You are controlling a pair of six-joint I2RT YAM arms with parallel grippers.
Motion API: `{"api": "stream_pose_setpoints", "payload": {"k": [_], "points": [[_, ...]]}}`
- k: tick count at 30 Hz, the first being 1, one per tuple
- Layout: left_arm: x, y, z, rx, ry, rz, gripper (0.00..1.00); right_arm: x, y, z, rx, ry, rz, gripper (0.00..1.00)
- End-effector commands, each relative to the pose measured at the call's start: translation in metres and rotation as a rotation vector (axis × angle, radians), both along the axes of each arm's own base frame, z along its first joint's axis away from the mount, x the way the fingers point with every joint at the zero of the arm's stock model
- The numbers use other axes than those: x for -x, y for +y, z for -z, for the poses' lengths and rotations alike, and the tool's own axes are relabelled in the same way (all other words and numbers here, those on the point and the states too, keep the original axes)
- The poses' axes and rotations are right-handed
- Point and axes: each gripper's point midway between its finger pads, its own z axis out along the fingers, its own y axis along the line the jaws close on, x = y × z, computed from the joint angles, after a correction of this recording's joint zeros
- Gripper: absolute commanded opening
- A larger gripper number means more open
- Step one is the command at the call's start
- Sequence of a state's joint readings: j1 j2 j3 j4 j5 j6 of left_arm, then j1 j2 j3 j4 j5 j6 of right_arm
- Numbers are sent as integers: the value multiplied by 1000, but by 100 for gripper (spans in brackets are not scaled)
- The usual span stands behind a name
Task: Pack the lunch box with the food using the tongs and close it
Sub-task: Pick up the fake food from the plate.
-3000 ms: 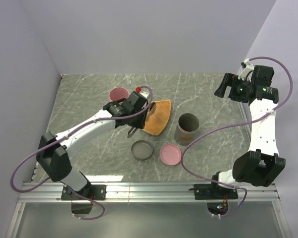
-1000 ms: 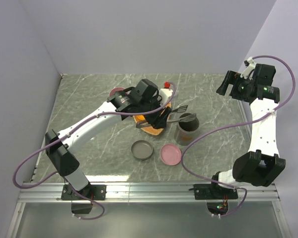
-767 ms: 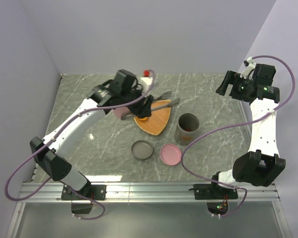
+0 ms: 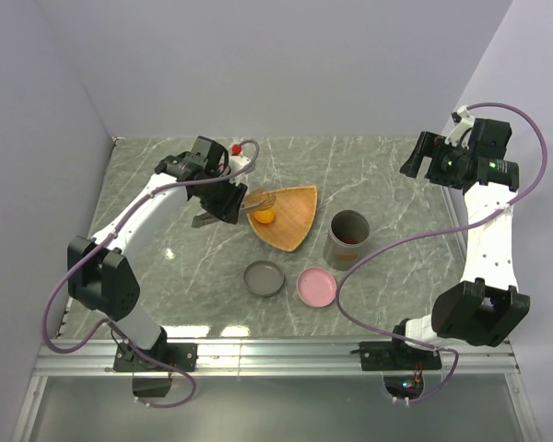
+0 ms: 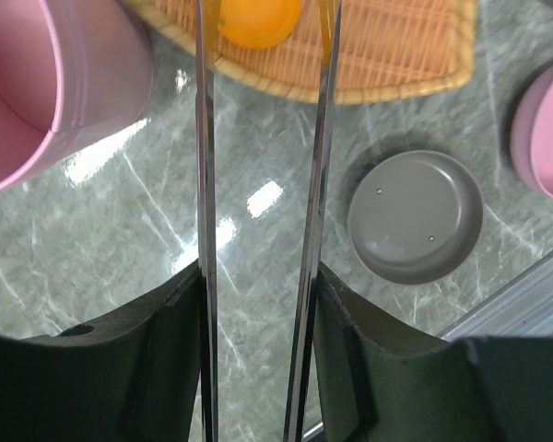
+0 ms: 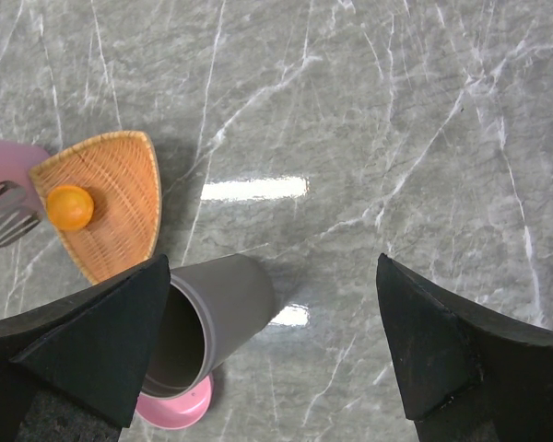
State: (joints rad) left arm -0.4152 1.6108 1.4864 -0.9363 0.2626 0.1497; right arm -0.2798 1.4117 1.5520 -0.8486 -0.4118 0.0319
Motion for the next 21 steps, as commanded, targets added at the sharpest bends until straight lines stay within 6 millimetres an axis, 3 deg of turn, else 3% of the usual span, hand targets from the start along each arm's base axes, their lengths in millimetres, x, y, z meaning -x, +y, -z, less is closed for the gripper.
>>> {"api": "stream_pose_setpoints", "payload": {"k": [1, 12, 21], "points": [[-4, 3, -5, -7, -4, -49, 50, -2, -3, -13, 18, -41, -3, 100], [-2, 11, 15, -45, 40, -133, 49, -2, -3, -10, 15, -34, 0, 100], [-6, 5, 18, -30, 63, -144, 46, -1, -5, -9, 25, -32, 7, 100]]}}
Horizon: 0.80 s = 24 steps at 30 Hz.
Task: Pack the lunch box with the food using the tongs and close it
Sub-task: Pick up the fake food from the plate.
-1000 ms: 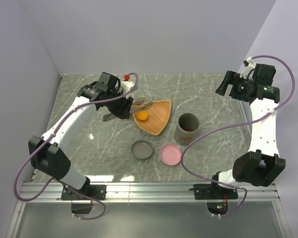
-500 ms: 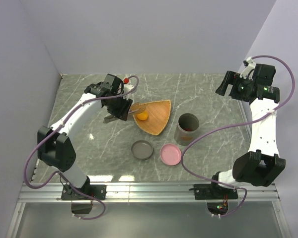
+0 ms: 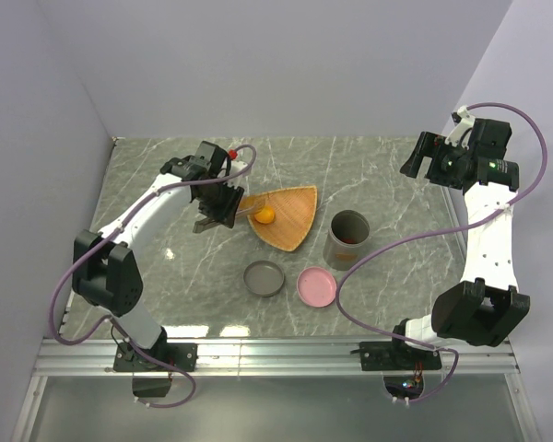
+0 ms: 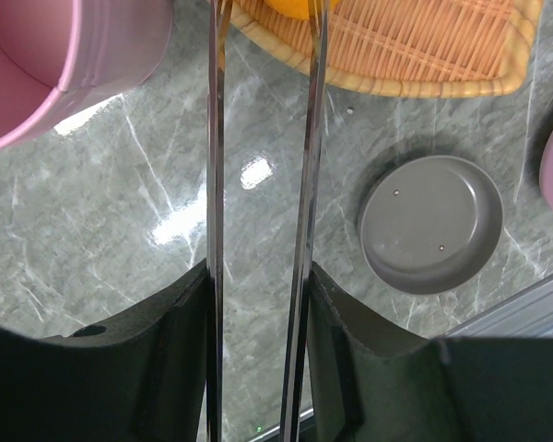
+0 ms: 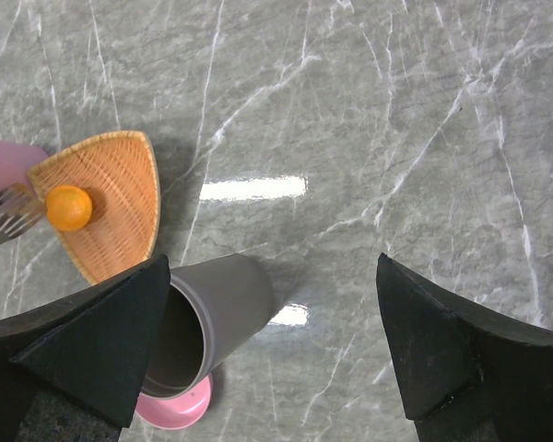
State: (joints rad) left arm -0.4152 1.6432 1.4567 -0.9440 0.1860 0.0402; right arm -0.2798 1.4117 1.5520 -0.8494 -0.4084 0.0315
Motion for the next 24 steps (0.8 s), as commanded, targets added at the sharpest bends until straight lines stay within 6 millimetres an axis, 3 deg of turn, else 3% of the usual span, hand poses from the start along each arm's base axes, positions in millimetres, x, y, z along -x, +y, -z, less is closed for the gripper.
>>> {"api": "stream_pose_setpoints", "payload": {"k": [1, 24], "points": [[-8, -6, -5, 25, -16, -12, 45, -1, -4, -11, 24, -37, 3, 100], [-17, -15, 6, 41, 11, -5, 42, -4, -6, -15, 25, -39, 10, 100]]}}
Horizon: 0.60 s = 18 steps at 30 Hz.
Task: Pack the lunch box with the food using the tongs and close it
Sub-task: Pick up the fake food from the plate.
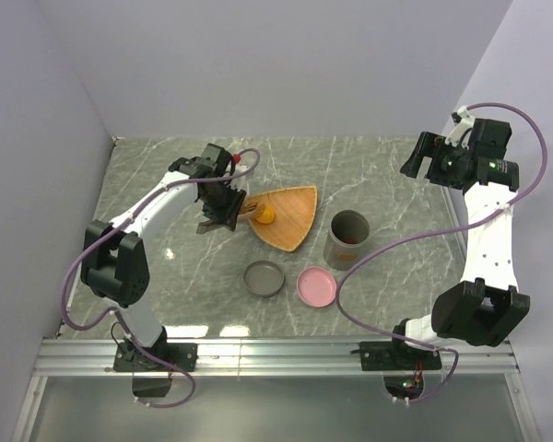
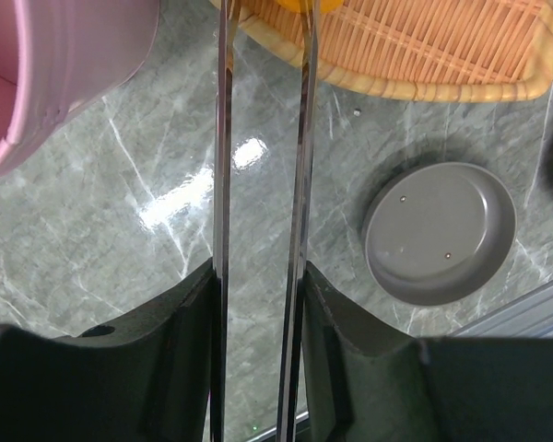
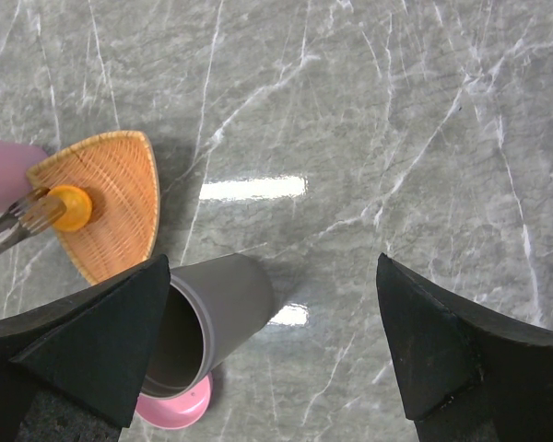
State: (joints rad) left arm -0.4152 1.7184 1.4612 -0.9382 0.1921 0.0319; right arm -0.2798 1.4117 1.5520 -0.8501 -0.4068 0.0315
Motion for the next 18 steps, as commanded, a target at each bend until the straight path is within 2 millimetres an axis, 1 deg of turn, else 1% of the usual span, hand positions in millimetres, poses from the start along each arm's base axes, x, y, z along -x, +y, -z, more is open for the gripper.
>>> {"api": "stream_pose_setpoints", "payload": {"k": [1, 4, 5, 7, 10, 11, 12, 14, 17, 18], "points": [[-14, -13, -18, 63, -52, -1, 42, -5, -6, -15, 24, -40, 9, 100], [-17, -15, -21, 74, -59, 1, 39, -5, -6, -15, 24, -42, 10, 100], [-17, -16, -21, 77, -58, 2, 36, -5, -6, -15, 25, -42, 9, 100], [-17, -18, -26, 90, -62, 4, 32, -6, -6, -15, 24, -40, 8, 100], [-14, -21, -37, 118, -74, 14, 22, -6, -6, -15, 22, -39, 9, 100], [-13, -22, -39, 124, -74, 19, 17, -5, -6, -15, 22, -40, 9, 100], [-12, -22, -46, 133, -90, 22, 14, -5, -6, -15, 22, -39, 9, 100], [-9, -24, -53, 150, -92, 34, 9, -4, -6, -16, 22, -41, 11, 100], [-5, -28, -78, 194, -134, 70, 3, -3, -5, -17, 27, -45, 7, 100], [-3, -28, -90, 208, -166, 77, 3, -3, -5, -18, 26, -46, 9, 100]]}}
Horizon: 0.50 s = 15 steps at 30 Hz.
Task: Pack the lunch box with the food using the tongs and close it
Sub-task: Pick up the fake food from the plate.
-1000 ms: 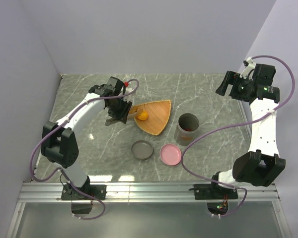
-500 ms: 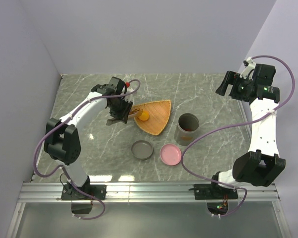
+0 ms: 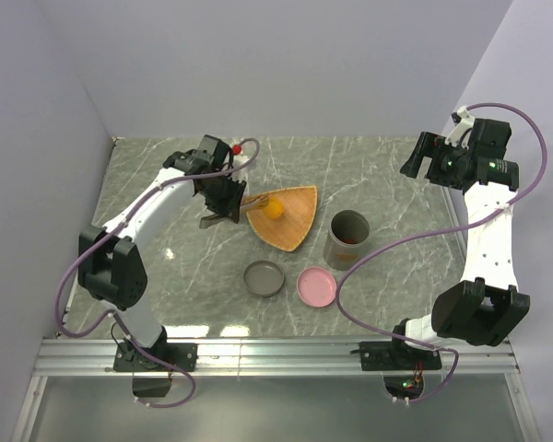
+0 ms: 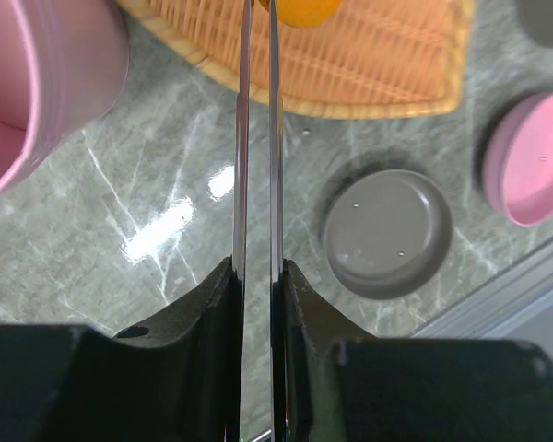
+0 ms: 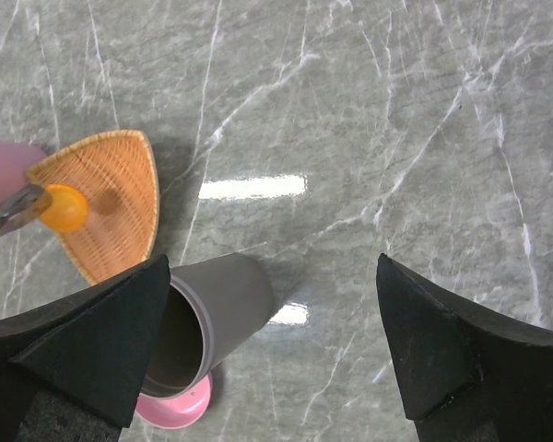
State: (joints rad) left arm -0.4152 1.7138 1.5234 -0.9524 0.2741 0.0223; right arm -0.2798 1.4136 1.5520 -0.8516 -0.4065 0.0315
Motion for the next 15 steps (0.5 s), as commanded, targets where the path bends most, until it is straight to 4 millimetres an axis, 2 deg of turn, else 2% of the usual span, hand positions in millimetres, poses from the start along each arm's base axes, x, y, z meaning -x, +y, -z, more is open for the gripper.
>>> {"api": "stream_pose_setpoints", "payload": {"k": [1, 7, 9, 12, 15], "points": [[0, -9, -74, 119, -173, 47, 3, -3, -6, -19, 31, -52, 10, 100], [5, 12, -121, 153, -285, 13, 2, -2, -8, -22, 41, -48, 13, 100], [4, 25, -136, 183, -306, -12, 3, -3, -7, -22, 33, -49, 12, 100], [1, 45, -147, 198, -340, -51, 4, -3, -5, -21, 26, -50, 8, 100], [-2, 69, -145, 201, -330, -101, 3, -3, -5, -21, 26, -49, 6, 100]]}}
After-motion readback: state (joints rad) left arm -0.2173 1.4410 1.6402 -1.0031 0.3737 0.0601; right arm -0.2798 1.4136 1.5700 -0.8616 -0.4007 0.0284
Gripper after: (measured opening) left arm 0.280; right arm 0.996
